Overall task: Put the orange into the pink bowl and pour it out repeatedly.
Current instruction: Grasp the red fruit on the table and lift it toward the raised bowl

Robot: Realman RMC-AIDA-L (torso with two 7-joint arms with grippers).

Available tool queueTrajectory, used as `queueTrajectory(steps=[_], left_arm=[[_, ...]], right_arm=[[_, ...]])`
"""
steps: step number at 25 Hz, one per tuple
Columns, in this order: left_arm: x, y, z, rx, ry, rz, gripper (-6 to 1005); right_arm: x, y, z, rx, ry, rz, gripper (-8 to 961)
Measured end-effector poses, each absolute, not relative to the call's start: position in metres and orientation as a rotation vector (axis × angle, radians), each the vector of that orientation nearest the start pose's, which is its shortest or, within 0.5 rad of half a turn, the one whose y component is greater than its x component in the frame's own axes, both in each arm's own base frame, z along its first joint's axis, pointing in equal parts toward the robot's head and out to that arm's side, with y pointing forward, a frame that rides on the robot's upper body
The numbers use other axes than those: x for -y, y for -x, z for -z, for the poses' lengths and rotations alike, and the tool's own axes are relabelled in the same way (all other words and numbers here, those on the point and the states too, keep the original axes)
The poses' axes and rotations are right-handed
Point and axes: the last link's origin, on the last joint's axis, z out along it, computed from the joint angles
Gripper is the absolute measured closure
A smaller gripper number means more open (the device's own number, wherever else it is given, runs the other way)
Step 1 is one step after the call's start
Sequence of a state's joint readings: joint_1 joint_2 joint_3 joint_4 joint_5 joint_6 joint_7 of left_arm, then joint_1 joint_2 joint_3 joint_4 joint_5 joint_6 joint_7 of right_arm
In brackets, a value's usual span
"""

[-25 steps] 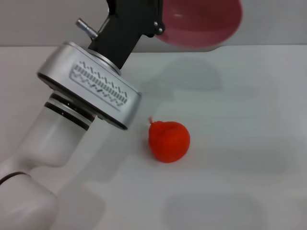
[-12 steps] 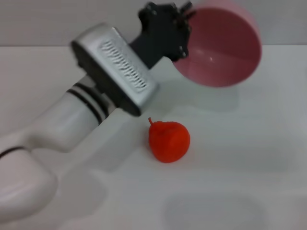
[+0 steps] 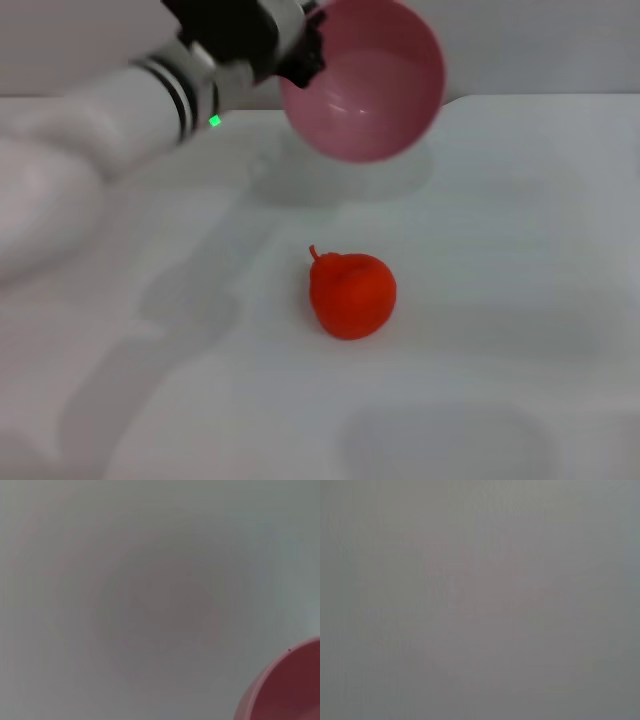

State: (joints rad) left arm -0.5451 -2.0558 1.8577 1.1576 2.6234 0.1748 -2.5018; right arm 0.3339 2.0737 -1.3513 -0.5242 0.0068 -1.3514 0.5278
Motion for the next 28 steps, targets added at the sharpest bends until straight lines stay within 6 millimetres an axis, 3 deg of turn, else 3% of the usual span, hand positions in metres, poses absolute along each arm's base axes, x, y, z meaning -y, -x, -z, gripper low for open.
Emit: queueTrajectory(steps=[7,14,21,28], left_arm=[[-0.453,0.132,0.008,0.353,2.251,-0.005,956],[-0.458,0.163,-0.031,0.730,2.370,-0.173,956],[-0.454,0.193,-0.075,0.909,2.275,-0.192,956],[-0.453,0.198,-0.080,0.925,2.250,-0.208,956]], right_arm=[[-0.348,-0.272,-0.094,-0.332,1.319,-1.285,414],[-0.366,-0.268,-0.087,-0.458,1.493,-1.262,414],[-0.417,-0.265,-0.073,-0.781,1.825,-0.832,414],[-0.448,-0.254,-0.059,-1.053,2.074,-0.440,414]])
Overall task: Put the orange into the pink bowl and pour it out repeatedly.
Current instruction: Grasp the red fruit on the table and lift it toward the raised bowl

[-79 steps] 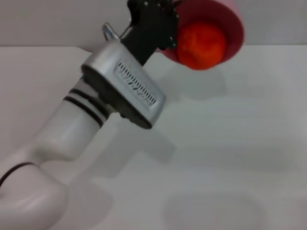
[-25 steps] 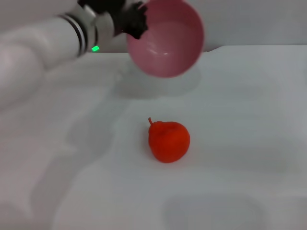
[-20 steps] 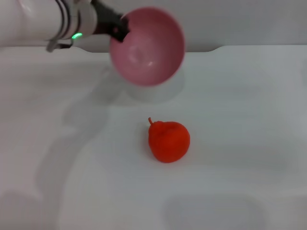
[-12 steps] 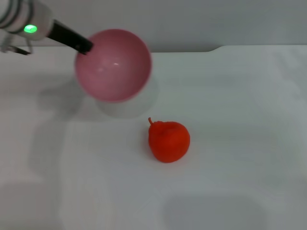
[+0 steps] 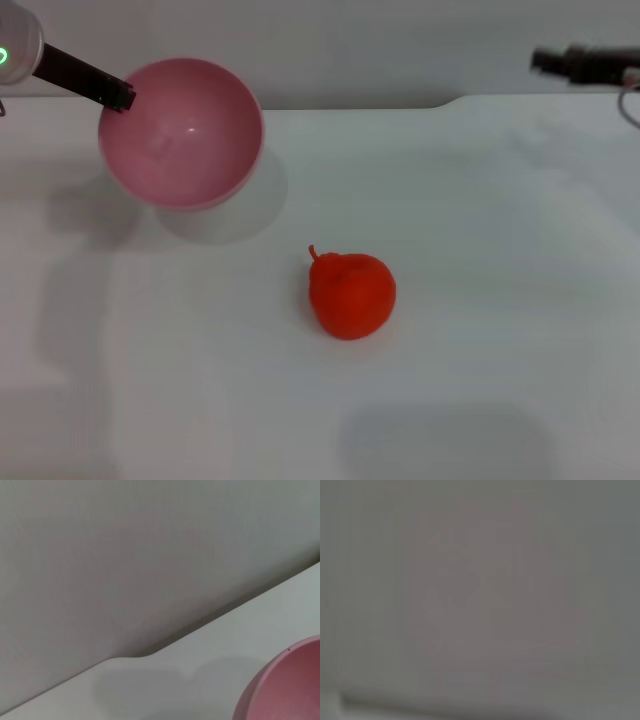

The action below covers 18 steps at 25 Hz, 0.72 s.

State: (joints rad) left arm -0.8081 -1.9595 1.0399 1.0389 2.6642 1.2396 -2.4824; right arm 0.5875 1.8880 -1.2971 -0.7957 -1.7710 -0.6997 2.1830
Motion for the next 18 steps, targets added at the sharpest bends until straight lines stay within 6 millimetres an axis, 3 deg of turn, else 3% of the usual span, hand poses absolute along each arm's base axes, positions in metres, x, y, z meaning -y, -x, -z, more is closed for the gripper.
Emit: queueTrajectory(steps=[5,11,18], left_arm=[[-0.454,0.194,-0.077,0.909,2.255,-0.211,956],[-0.455,0.192,-0.075,0.903,2.259,-0.207,955],[-0.456,0.189,-0.074,0.898,2.263,-0.204,955]], right_arm=[[-0.453,-0.225,-0.039,-1.118,2.300,-0.138,414],[-0.431,-0.163,-0.015,-0.848,2.695,0.014,413],[-0.410,-0.138,0.007,-0.684,2.887,0.110,410]])
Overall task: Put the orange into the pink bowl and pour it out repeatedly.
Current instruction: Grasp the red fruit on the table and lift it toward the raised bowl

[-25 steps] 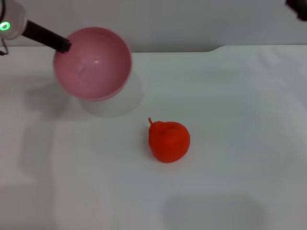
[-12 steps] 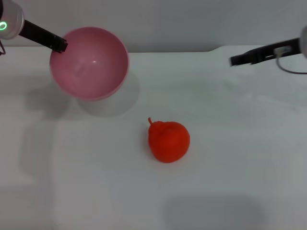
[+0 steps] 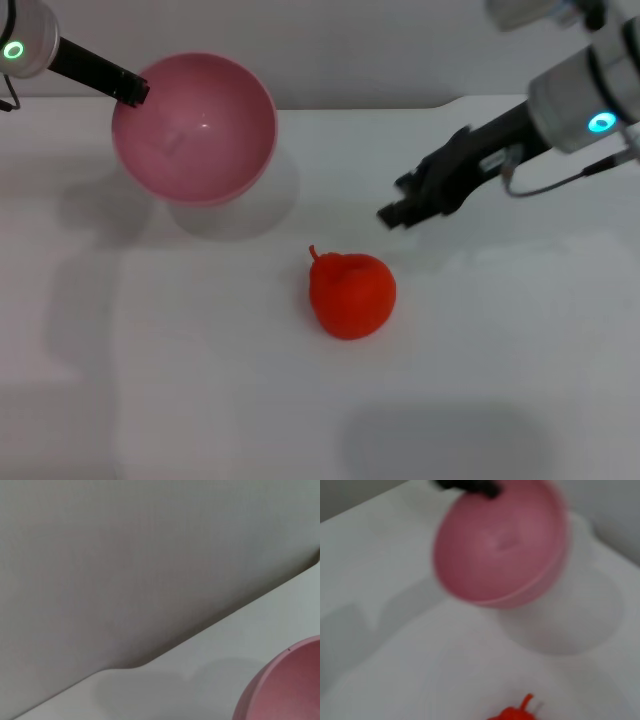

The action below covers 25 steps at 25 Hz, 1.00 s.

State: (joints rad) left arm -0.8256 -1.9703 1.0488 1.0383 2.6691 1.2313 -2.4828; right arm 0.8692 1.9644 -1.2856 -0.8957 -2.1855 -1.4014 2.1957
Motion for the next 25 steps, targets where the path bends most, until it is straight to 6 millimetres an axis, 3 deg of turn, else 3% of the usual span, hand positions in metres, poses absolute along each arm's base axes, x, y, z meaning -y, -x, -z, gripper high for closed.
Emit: queueTrajectory(steps=[9,25], left_arm=[[-0.458,0.179,-0.071,0.886,2.277,-0.191,955],[-0.459,0.176,-0.068,0.879,2.280,-0.185,955]], right_arm=[[-0.398,-0.145,0.070,-0.564,2.887,0.319,406],[-0.392,-0.156,0.085,-0.641,2.912,0.254,406]])
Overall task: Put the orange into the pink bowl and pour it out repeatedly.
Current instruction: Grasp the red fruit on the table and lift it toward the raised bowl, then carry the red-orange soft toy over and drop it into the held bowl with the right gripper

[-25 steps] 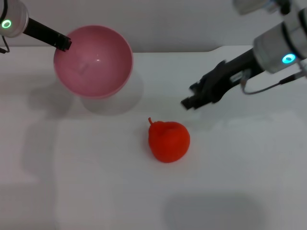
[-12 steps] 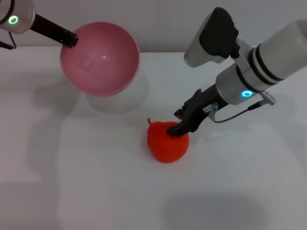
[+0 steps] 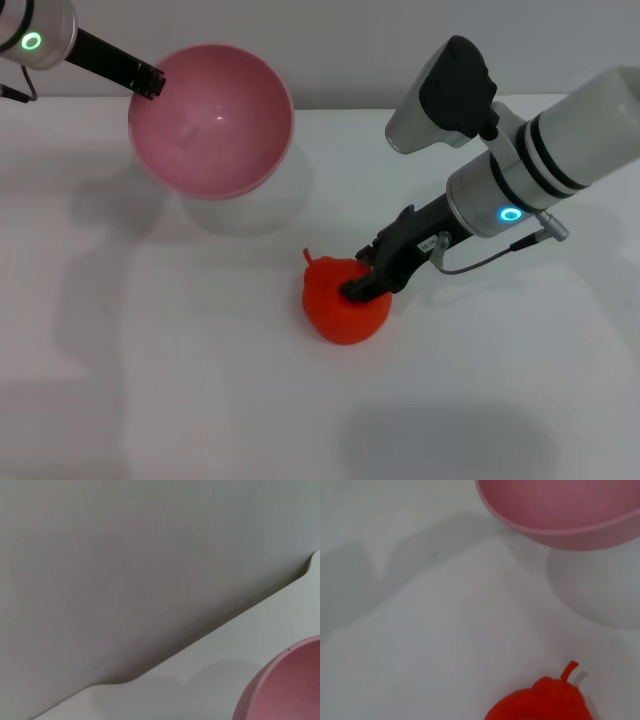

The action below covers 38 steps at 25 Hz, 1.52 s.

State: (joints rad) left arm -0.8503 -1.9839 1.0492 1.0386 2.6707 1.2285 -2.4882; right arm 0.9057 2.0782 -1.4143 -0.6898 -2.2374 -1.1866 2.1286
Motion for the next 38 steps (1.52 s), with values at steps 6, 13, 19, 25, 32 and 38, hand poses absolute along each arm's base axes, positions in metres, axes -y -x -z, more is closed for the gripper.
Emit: queueTrajectory(steps=[6,13,19,25,32,38], left_arm=[[-0.460,0.175,-0.069,0.873,2.276,-0.180,955],[-0.460,0.175,-0.069,0.871,2.273,-0.178,955],[-0.460,0.175,-0.069,0.871,2.274,-0.178,955],[-0.460,0.176,-0.069,0.871,2.275,-0.179,955],[-0.459,0.175,-0.066,0.866,2.286,-0.186,955],[-0.454,0.170,-0.052,0.849,2.326,-0.211,955]], right_arm=[[-0.391,-0.160,0.085,-0.659,2.909,0.254,407],[-0.392,-0.161,0.083,-0.650,2.905,0.252,670],[-0.397,-0.165,0.074,-0.686,2.871,0.208,861],[-0.409,-0.170,0.040,-0.730,2.759,0.049,910],[-0.420,-0.163,-0.023,-0.689,2.549,-0.168,909],[-0.413,-0.131,-0.085,-0.520,2.372,-0.333,909]])
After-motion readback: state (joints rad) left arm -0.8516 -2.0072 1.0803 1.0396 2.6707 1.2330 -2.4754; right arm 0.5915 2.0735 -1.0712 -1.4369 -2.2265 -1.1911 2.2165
